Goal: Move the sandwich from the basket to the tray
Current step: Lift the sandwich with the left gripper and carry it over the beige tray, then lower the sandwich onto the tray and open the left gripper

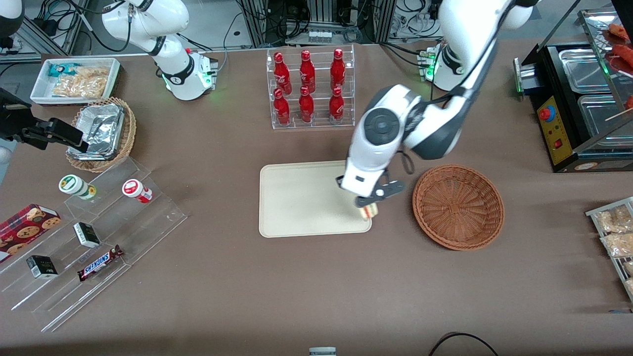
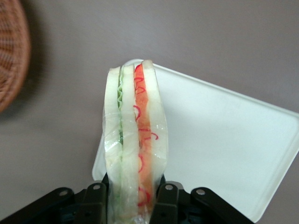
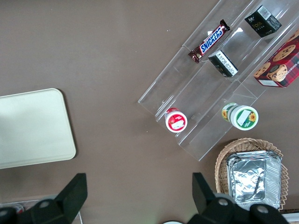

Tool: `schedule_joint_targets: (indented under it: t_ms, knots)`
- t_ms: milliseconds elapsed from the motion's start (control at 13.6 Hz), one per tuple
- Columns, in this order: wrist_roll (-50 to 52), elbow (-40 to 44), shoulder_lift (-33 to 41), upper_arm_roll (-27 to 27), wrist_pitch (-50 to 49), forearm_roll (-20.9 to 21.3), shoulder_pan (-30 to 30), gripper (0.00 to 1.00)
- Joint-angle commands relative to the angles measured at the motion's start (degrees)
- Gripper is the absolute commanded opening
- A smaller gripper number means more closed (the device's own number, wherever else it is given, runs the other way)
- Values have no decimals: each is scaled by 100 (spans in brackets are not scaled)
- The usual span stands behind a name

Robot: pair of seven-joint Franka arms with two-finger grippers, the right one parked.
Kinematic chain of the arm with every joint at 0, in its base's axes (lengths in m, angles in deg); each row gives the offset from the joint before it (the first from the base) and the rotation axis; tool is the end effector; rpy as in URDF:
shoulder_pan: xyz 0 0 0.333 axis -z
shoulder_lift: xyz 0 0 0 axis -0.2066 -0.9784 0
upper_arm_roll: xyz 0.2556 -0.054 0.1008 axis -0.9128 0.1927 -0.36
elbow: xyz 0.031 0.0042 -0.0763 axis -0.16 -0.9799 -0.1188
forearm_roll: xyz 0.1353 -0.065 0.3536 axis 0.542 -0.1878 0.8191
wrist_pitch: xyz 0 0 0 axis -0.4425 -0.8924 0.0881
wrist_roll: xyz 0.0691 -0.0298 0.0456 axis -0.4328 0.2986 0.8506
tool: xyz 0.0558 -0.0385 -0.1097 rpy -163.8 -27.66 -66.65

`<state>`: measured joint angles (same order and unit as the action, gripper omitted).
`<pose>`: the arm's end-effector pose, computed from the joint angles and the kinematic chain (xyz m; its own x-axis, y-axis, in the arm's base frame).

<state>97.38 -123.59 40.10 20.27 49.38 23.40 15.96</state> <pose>0.5109 -0.4167 0.3090 0.9420 0.3269 -0.0753 0.3282 -0.9446 0.0054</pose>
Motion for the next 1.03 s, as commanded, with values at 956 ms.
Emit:
schedule_joint_targets:
  t_ms: [956]
  knots:
    - [-37, 656, -1295, -74, 1018, 961, 1105, 34]
